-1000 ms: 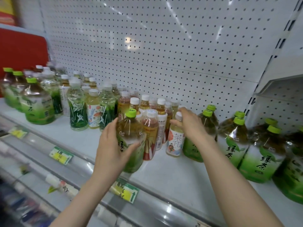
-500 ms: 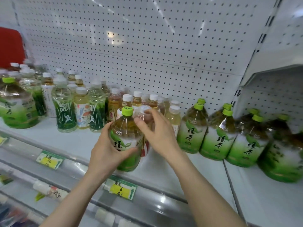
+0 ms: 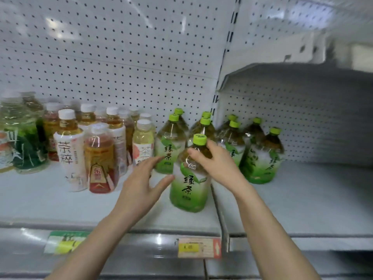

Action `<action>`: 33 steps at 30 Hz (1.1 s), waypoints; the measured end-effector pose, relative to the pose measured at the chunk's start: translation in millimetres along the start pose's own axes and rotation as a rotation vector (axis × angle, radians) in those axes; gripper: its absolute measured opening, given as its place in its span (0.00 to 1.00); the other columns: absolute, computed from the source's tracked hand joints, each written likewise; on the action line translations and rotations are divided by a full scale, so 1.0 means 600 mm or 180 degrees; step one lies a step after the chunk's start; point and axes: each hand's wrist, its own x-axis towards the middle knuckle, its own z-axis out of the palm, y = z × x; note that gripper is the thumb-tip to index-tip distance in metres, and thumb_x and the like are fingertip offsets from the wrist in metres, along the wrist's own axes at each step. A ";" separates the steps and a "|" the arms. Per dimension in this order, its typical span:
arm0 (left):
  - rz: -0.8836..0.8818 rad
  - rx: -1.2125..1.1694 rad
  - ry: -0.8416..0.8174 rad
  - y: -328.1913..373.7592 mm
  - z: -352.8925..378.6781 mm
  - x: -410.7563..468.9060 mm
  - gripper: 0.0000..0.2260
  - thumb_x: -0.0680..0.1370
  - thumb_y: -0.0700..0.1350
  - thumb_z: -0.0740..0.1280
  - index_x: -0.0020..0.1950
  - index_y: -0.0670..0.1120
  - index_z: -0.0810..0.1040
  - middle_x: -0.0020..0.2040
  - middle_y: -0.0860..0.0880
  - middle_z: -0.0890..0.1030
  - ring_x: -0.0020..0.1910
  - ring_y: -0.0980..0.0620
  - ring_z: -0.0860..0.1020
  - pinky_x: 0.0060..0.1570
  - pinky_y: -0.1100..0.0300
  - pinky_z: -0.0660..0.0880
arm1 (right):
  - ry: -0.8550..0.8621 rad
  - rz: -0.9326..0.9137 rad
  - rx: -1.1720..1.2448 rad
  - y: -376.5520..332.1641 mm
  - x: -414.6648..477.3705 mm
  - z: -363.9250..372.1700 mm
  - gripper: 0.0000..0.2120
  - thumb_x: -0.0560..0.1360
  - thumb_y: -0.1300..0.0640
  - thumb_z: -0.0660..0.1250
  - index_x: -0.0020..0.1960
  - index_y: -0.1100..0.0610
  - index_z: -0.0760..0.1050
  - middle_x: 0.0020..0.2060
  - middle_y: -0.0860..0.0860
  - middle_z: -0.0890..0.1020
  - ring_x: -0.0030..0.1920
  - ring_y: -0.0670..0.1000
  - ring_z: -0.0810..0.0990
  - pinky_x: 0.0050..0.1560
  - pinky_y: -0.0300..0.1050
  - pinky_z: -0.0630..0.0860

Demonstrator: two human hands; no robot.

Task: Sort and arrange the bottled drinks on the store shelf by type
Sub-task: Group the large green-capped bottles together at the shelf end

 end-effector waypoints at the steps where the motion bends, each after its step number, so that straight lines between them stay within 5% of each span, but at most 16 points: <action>1: 0.0160 0.0126 0.0005 0.008 0.013 0.015 0.30 0.72 0.67 0.61 0.69 0.52 0.71 0.65 0.54 0.75 0.62 0.54 0.75 0.60 0.54 0.74 | 0.0048 0.0090 -0.0043 0.023 -0.003 -0.028 0.14 0.77 0.44 0.66 0.57 0.52 0.77 0.48 0.44 0.82 0.47 0.43 0.79 0.43 0.33 0.71; 4: 0.0541 0.0595 -0.0007 0.031 0.057 0.071 0.26 0.75 0.57 0.68 0.70 0.47 0.72 0.67 0.48 0.74 0.66 0.47 0.73 0.63 0.51 0.71 | 0.0078 0.0330 -0.0132 0.084 0.000 -0.097 0.14 0.77 0.44 0.67 0.58 0.50 0.78 0.52 0.47 0.83 0.52 0.47 0.81 0.52 0.40 0.76; 8: 0.0848 0.1150 0.0101 0.058 0.105 0.135 0.31 0.71 0.47 0.75 0.72 0.43 0.69 0.72 0.41 0.68 0.71 0.41 0.66 0.70 0.48 0.64 | -0.0071 0.0574 -0.0376 0.133 0.017 -0.154 0.16 0.76 0.44 0.68 0.60 0.49 0.75 0.55 0.47 0.82 0.53 0.48 0.81 0.58 0.52 0.77; 12: 0.0875 0.1613 0.0136 0.067 0.129 0.168 0.41 0.70 0.45 0.77 0.77 0.40 0.59 0.76 0.37 0.61 0.75 0.37 0.61 0.72 0.47 0.60 | 0.0048 0.0568 -0.0575 0.145 0.031 -0.178 0.21 0.78 0.48 0.67 0.67 0.53 0.69 0.59 0.47 0.78 0.60 0.51 0.78 0.55 0.45 0.73; 14: 0.0790 0.1696 0.0072 0.068 0.136 0.174 0.44 0.70 0.45 0.76 0.78 0.40 0.54 0.77 0.36 0.59 0.75 0.38 0.60 0.72 0.49 0.58 | 0.0178 0.0711 -0.0486 0.145 0.023 -0.152 0.27 0.79 0.47 0.64 0.74 0.52 0.61 0.66 0.49 0.73 0.66 0.49 0.72 0.62 0.46 0.69; 20: 0.0717 0.1983 -0.0103 0.056 0.158 0.177 0.42 0.66 0.44 0.79 0.74 0.36 0.63 0.68 0.35 0.73 0.64 0.37 0.74 0.65 0.46 0.71 | 0.1031 0.0581 -0.0451 0.173 0.023 -0.077 0.36 0.76 0.40 0.65 0.76 0.55 0.58 0.75 0.54 0.63 0.76 0.56 0.59 0.75 0.56 0.59; 27: 0.0669 0.1988 -0.0046 0.061 0.170 0.170 0.39 0.68 0.44 0.78 0.74 0.37 0.65 0.70 0.35 0.71 0.67 0.36 0.72 0.67 0.46 0.69 | 0.0807 0.0422 -0.0546 0.190 0.006 -0.108 0.35 0.78 0.36 0.59 0.77 0.54 0.56 0.77 0.51 0.59 0.77 0.52 0.56 0.74 0.49 0.54; 29: 0.0651 0.1991 -0.0074 0.061 0.168 0.169 0.39 0.69 0.44 0.77 0.75 0.38 0.63 0.72 0.36 0.69 0.69 0.37 0.70 0.68 0.48 0.66 | 0.1576 0.0414 -0.0573 0.212 0.007 -0.140 0.30 0.79 0.37 0.57 0.74 0.54 0.63 0.72 0.53 0.67 0.73 0.54 0.63 0.71 0.54 0.63; 31: 0.0633 0.1976 -0.0140 0.061 0.165 0.167 0.40 0.70 0.44 0.76 0.77 0.39 0.60 0.74 0.37 0.66 0.70 0.38 0.68 0.70 0.48 0.64 | 0.2102 0.0858 -0.0610 0.245 0.019 -0.177 0.28 0.79 0.38 0.58 0.73 0.53 0.63 0.69 0.56 0.69 0.70 0.58 0.66 0.68 0.58 0.66; 33: 0.0583 0.1997 -0.0209 0.065 0.162 0.165 0.40 0.71 0.44 0.75 0.77 0.40 0.58 0.75 0.38 0.64 0.72 0.38 0.66 0.71 0.49 0.63 | 0.1611 0.1532 -0.0459 0.276 0.032 -0.198 0.32 0.78 0.36 0.58 0.76 0.51 0.57 0.71 0.59 0.67 0.69 0.62 0.68 0.66 0.58 0.69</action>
